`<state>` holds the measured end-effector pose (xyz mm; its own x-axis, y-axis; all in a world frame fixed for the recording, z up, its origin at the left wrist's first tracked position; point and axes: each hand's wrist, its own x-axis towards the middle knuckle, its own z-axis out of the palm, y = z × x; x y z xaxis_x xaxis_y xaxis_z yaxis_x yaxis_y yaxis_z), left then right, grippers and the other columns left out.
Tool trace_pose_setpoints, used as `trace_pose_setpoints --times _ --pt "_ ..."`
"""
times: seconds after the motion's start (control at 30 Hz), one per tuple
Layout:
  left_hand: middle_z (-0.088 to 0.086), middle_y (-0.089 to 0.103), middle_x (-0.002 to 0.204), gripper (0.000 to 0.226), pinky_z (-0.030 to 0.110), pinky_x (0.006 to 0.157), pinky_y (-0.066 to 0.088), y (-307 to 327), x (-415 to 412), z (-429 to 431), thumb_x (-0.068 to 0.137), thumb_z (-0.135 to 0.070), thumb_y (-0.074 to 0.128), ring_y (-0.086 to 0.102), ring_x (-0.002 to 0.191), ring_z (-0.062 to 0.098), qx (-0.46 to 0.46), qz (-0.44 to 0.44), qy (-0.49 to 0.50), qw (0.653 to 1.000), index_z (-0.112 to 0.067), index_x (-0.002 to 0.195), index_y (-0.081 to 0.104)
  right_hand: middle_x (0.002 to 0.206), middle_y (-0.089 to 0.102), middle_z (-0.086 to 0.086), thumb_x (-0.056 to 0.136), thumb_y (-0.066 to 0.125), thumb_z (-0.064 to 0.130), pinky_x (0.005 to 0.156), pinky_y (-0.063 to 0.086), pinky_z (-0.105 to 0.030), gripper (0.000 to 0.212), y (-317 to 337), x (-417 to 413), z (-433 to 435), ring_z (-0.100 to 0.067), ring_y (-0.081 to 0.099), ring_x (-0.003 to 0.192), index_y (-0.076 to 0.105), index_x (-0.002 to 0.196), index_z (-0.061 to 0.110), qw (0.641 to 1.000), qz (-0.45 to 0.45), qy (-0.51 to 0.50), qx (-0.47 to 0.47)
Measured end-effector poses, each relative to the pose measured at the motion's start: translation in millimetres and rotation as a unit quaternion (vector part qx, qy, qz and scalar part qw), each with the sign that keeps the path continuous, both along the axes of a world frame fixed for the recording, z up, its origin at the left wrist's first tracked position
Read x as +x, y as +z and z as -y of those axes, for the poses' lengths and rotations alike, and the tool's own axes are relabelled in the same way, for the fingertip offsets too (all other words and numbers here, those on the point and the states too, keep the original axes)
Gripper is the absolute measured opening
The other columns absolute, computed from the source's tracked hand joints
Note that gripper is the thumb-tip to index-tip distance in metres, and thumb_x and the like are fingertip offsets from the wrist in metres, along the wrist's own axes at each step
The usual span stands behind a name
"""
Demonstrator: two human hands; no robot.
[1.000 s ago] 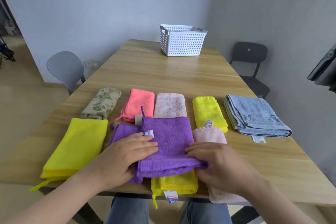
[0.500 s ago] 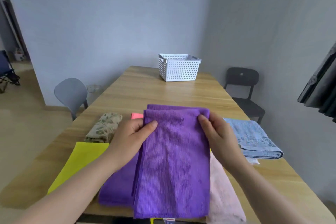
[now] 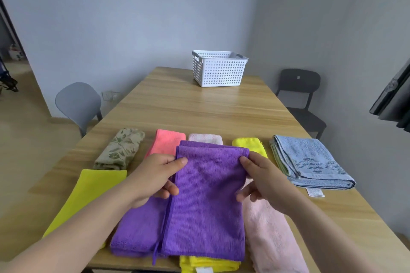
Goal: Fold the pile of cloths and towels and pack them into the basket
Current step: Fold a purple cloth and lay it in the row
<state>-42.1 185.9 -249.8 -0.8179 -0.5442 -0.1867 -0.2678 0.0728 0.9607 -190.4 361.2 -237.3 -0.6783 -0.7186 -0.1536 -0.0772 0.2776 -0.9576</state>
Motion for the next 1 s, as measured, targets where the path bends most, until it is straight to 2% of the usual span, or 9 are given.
trace_pose_setpoints --times 0.1,0.2,0.3,0.4,0.53,0.7,0.83,0.9,1.0 --pt "-0.003 0.053 0.071 0.018 0.014 0.036 0.043 1.4 0.1 -1.8 0.094 -0.025 0.054 0.070 0.062 0.022 0.096 -0.038 0.000 0.995 -0.008 0.090 0.057 0.086 0.056 -0.004 0.103 0.037 0.024 0.035 0.041 -0.020 0.022 4.4 -1.0 -1.9 -0.027 0.067 0.051 0.054 0.110 0.012 0.997 0.067 0.016 -0.017" --pt "0.002 0.063 0.105 0.025 0.021 0.052 0.056 0.6 -1.5 -3.2 0.094 -0.021 0.054 0.071 0.084 0.033 0.138 -0.065 0.002 0.988 -0.003 0.110 0.058 0.114 0.059 -0.010 0.103 0.037 0.024 0.050 0.057 -0.029 0.025 1.6 -1.1 -0.3 -0.037 0.071 0.072 0.053 0.119 0.014 0.990 0.128 0.030 -0.043" --pt "0.012 0.062 0.121 0.030 0.032 0.074 0.059 -4.1 -0.6 -3.7 0.094 -0.018 0.052 0.070 0.092 0.032 0.128 -0.068 -0.002 0.989 0.003 0.115 0.057 0.110 0.061 -0.008 0.103 0.037 0.020 0.062 0.060 -0.030 0.024 -5.8 -1.3 -0.8 -0.037 0.070 0.085 0.054 0.118 0.014 0.996 0.081 0.014 -0.046" --pt "0.018 0.064 0.117 0.027 0.033 0.083 0.057 -10.6 0.9 -1.2 0.093 -0.015 0.052 0.069 0.096 0.029 0.107 -0.066 -0.001 0.992 0.005 0.110 0.061 0.103 0.065 -0.009 0.102 0.037 0.015 0.066 0.054 -0.017 0.025 -13.8 -2.9 -3.5 -0.029 0.068 0.095 0.057 0.117 0.011 0.997 0.033 0.023 -0.071" --pt "0.013 0.067 0.116 0.034 0.038 0.090 0.054 -12.6 5.6 0.9 0.086 -0.025 0.067 0.067 0.100 0.029 0.149 -0.070 -0.024 0.986 -0.003 0.112 0.064 0.110 0.070 -0.007 0.098 0.049 0.031 0.087 0.054 -0.028 0.023 -21.1 -2.1 -8.9 -0.022 0.068 0.099 0.063 0.111 0.021 0.996 0.050 0.035 -0.062" --pt "0.011 0.072 0.102 0.054 0.033 0.075 0.057 -9.0 6.6 -3.9 0.085 -0.047 0.053 0.068 0.089 0.021 0.204 -0.074 -0.011 0.976 0.001 0.103 0.068 0.093 0.068 -0.014 0.086 0.044 0.063 0.085 0.055 -0.036 0.066 -17.8 -4.9 -4.5 -0.021 0.065 0.083 0.069 0.096 0.003 0.989 0.143 0.017 -0.023" --pt "0.015 0.069 0.096 0.029 0.025 0.063 0.056 -10.0 4.5 -7.2 0.087 -0.023 0.060 0.065 0.080 0.019 0.191 -0.067 0.039 0.978 0.004 0.094 0.068 0.087 0.068 -0.012 0.095 0.052 0.031 0.055 0.051 -0.024 0.037 -16.3 -4.9 -0.4 -0.012 0.059 0.065 0.073 0.088 0.002 0.992 0.127 0.010 -0.008" --pt "0.013 0.068 0.098 0.019 0.028 0.072 0.054 -11.0 7.2 -10.4 0.083 -0.003 0.065 0.064 0.082 0.017 0.166 -0.052 0.027 0.984 -0.002 0.101 0.067 0.086 0.064 -0.010 0.089 0.059 0.006 0.055 0.052 -0.020 0.014 -18.3 -5.0 -0.3 -0.009 0.058 0.063 0.071 0.096 0.003 0.993 0.116 0.031 -0.008" --pt "0.002 0.066 0.106 0.032 0.030 0.077 0.056 -13.4 13.6 -16.1 0.075 0.007 0.070 0.069 0.086 0.014 0.127 -0.039 0.018 0.991 -0.011 0.102 0.069 0.101 0.068 -0.007 0.083 0.059 -0.012 0.066 0.053 -0.024 0.031 -22.0 -7.5 -6.1 -0.015 0.059 0.078 0.069 0.104 0.007 0.987 0.143 0.070 -0.014"
